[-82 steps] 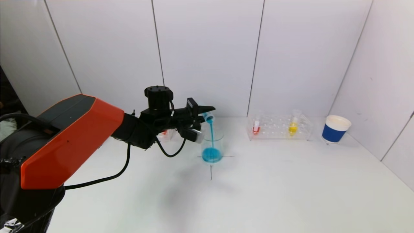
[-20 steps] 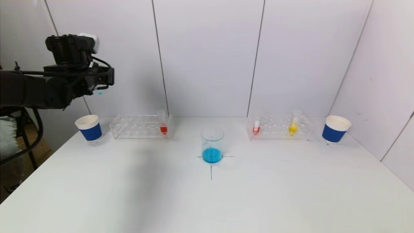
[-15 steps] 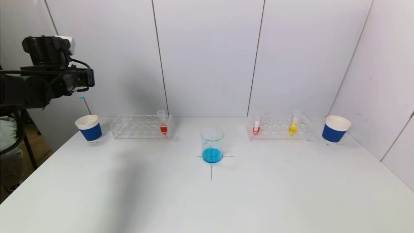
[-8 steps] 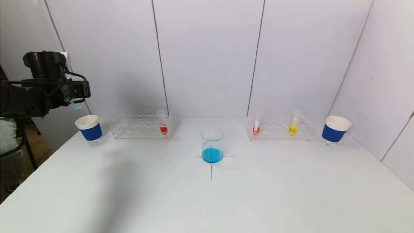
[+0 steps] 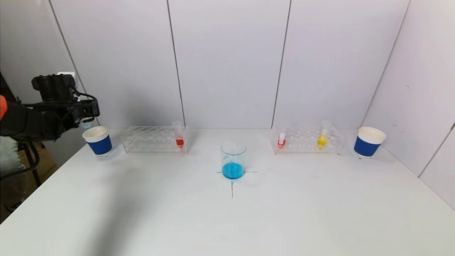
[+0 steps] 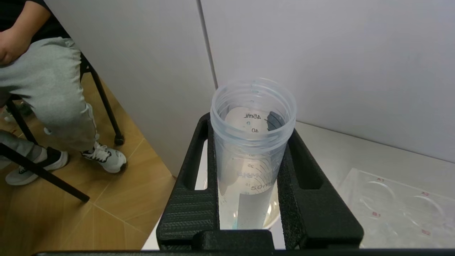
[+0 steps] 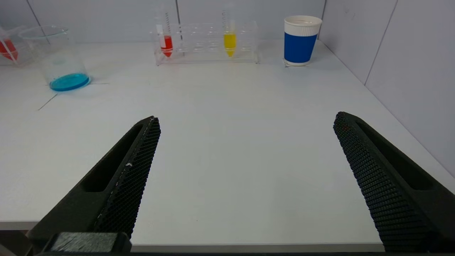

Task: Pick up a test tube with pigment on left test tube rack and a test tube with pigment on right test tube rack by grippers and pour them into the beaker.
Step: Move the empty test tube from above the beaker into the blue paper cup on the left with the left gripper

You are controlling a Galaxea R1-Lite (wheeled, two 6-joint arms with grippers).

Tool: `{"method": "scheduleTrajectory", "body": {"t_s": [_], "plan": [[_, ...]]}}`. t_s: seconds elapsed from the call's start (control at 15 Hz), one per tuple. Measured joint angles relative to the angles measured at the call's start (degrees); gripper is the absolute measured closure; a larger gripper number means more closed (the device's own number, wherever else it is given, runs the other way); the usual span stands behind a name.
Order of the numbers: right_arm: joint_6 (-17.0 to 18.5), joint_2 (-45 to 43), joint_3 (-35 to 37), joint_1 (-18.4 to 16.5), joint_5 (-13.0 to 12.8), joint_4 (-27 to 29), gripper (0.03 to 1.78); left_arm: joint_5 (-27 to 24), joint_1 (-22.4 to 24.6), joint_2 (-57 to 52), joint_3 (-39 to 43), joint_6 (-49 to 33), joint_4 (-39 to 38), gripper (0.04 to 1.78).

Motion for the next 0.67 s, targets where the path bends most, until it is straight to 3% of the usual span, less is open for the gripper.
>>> {"method": "scheduleTrajectory", "body": {"t_s": [0.67], "plan": [[0.00,0.00,0.00,0.00,0.00,0.00,0.04,-0.93,0.77,7.50,0.48,0.02,-8.20,1.35]]}}
